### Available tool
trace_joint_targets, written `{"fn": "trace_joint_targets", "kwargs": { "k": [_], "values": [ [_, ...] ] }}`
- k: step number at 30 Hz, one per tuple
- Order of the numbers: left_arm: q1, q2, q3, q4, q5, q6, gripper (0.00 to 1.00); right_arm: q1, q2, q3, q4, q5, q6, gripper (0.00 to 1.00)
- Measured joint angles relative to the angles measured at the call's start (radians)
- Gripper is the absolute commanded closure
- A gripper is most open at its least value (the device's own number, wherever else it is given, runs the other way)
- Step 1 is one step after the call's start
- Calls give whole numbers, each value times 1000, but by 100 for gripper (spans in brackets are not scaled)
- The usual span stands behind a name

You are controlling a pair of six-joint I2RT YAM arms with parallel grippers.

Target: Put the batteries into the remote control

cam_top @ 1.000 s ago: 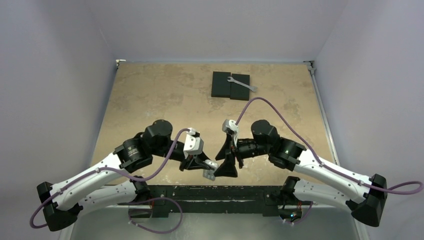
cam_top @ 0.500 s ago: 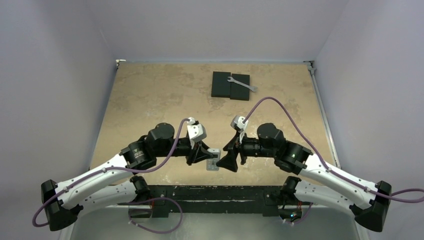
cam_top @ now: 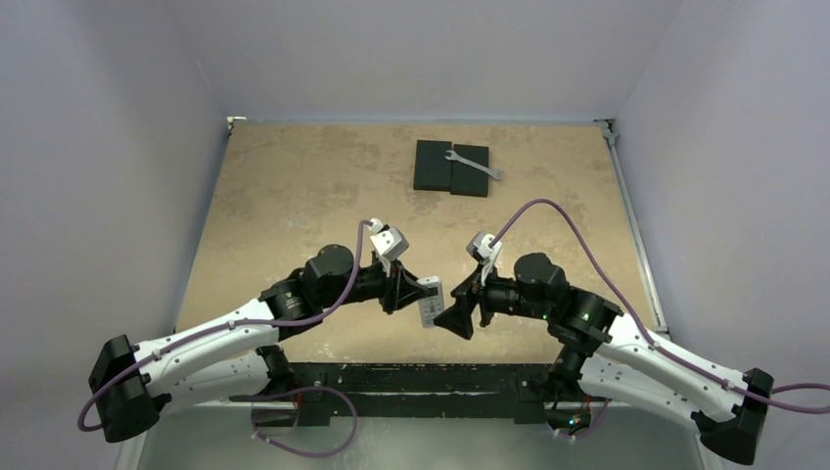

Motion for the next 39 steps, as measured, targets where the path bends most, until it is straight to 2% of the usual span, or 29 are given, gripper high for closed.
{"fn": "trace_joint_targets", "kwargs": {
  "k": [10, 23, 39],
  "values": [
    [43, 83, -89, 209, 3, -97, 100, 0, -45, -32, 0, 27, 53, 12],
    [230, 213, -169, 386, 50, -245, 100, 0, -89, -61, 9, 143, 101, 8],
    [276, 385, -246, 521, 63, -322, 100, 0, -59, -67, 40, 162, 105, 6]
  ]
}}
